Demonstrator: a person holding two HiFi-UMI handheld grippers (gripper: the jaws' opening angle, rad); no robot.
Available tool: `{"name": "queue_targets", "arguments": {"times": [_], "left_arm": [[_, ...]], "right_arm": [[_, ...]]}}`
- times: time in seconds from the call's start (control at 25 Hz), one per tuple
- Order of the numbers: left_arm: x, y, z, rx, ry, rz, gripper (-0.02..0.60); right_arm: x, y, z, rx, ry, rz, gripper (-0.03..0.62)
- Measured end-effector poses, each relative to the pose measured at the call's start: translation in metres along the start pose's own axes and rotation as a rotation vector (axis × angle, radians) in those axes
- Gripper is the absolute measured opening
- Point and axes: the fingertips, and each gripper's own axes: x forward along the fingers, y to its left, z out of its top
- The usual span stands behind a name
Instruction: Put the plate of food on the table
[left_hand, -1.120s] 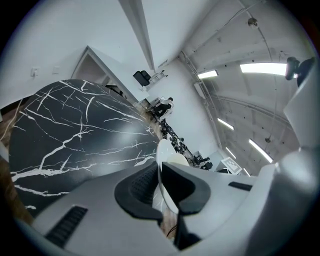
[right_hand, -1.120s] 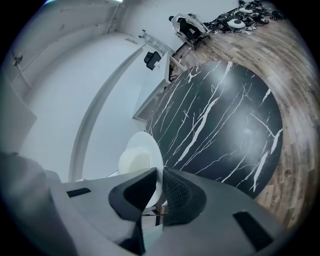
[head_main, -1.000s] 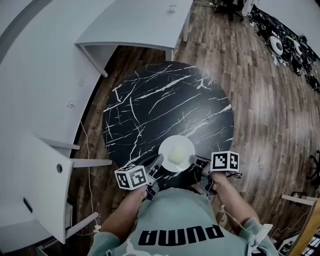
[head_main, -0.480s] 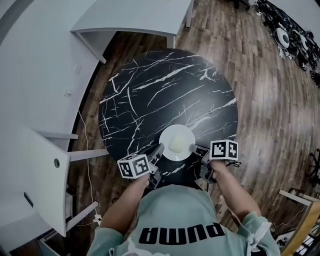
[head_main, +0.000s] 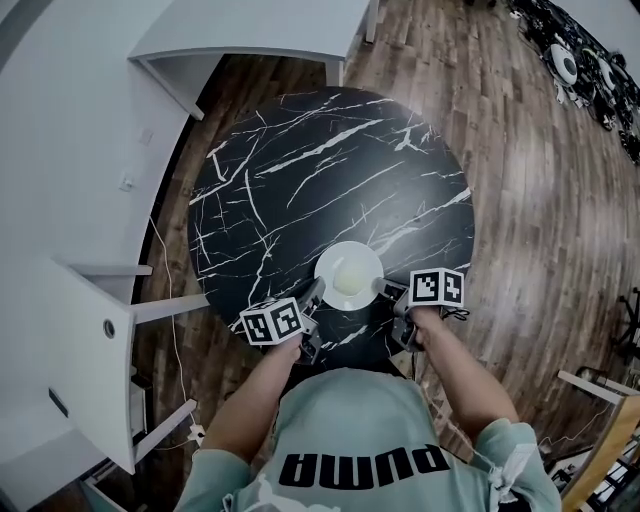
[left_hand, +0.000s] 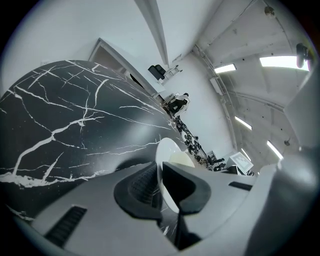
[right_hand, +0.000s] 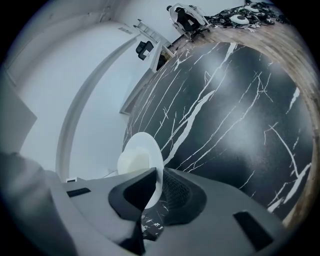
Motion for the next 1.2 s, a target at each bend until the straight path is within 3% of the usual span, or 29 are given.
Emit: {"name": "queue_targets", "arguments": {"times": [1.2], "left_arm": [[0.047,0.05,-0.025,0.108,0.126,0.133,0.058]], "right_arm": [[0.036,-0.046,0.005,-0.025,0.028,-0.094,0.043]]}}
